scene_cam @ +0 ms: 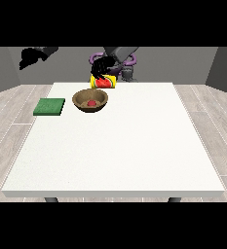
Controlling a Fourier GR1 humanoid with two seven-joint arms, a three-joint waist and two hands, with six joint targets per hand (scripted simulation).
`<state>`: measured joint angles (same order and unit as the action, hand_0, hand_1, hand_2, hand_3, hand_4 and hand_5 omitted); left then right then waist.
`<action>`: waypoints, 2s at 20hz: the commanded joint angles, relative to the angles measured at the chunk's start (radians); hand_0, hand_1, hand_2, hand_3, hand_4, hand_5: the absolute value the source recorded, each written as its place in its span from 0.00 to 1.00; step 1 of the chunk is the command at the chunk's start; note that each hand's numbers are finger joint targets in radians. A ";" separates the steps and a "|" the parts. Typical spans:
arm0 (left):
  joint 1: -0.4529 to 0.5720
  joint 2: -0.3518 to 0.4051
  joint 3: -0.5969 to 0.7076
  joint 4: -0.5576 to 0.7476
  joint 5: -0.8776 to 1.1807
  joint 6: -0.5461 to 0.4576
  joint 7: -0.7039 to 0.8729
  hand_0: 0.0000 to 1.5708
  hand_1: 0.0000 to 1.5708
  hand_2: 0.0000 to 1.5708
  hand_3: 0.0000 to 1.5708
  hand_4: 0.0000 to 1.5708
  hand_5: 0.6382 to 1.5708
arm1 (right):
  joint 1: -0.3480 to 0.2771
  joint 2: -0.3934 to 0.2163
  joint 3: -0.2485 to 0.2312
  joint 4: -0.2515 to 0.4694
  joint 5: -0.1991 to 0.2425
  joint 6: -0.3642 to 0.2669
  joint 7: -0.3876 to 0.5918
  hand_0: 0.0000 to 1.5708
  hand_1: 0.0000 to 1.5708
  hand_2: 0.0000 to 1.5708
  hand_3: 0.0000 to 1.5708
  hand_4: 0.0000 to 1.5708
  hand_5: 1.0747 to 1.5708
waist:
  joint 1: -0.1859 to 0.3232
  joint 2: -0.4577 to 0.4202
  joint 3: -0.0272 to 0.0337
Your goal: Pick the cup and pour the ball into the bowl, then pick the bowl and place it on the pad
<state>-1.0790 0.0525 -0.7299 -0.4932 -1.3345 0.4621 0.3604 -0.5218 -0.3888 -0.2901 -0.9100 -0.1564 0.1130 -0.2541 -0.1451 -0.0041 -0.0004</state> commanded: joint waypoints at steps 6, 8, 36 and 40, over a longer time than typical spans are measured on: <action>0.035 0.180 0.291 -0.169 0.316 0.126 -0.217 1.00 1.00 1.00 1.00 0.73 0.93 | 0.058 0.014 -0.017 0.001 0.021 -0.090 0.004 0.00 0.00 0.30 0.39 0.37 0.99 | 0.134 -0.039 -0.0017; 0.119 0.196 0.353 -0.192 0.421 0.125 -0.273 0.98 0.98 1.00 1.00 0.76 0.90 | 0.107 0.017 -0.003 -0.011 0.022 -0.062 0.015 0.00 0.00 0.30 0.41 0.36 0.99 | 0.128 -0.074 -0.0023; 0.171 0.529 1.218 -0.304 1.743 -0.906 -0.377 0.00 0.00 0.00 0.00 0.17 0.98 | 0.127 0.299 0.131 -0.165 0.024 -0.157 -0.010 0.00 0.00 0.00 0.00 0.00 1.00 | 0.123 0.131 -0.0001; 0.177 0.513 1.210 -0.344 1.793 -0.884 -0.309 0.00 0.00 0.00 0.00 0.15 0.99 | 0.157 0.273 0.096 -0.053 0.006 -0.108 -0.092 0.00 0.00 0.00 0.00 0.00 1.00 | 0.148 0.119 0.0007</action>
<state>-0.9138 0.5279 0.4625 -0.8310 0.4135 -0.3955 0.0224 -0.3757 -0.1117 -0.1918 -1.0086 -0.1456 -0.0222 -0.3088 0.0087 0.1028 -0.0005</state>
